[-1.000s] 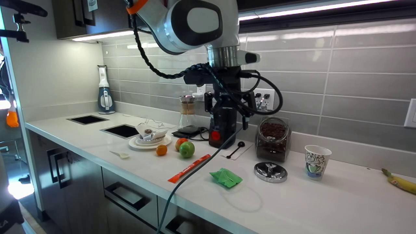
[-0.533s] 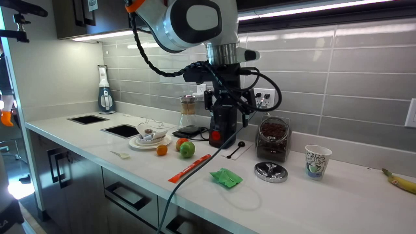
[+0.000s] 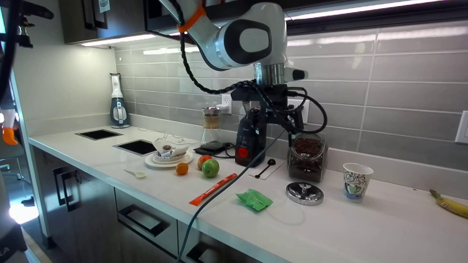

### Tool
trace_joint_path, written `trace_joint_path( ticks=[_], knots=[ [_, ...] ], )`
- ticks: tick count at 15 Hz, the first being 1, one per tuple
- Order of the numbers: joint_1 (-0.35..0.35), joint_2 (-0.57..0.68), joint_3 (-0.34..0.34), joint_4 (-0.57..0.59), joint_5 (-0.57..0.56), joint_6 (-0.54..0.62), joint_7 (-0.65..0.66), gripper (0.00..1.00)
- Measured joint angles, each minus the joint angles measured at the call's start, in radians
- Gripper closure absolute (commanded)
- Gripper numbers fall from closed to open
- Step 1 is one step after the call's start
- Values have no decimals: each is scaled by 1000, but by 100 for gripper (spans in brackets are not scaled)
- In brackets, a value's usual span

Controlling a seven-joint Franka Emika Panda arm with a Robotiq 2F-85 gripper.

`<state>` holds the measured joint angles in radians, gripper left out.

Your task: Transfer a spoonful of contents from the container into the cup

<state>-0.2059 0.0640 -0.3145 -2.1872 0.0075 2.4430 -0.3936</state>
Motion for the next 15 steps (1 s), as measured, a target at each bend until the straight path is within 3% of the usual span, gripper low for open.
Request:
trace_joint_path(
  ticks=[10,15],
  knots=[
    [-78,246,86,271,27,9,-8,0],
    [-68,329,98,321,-56,147,36,0]
  ],
)
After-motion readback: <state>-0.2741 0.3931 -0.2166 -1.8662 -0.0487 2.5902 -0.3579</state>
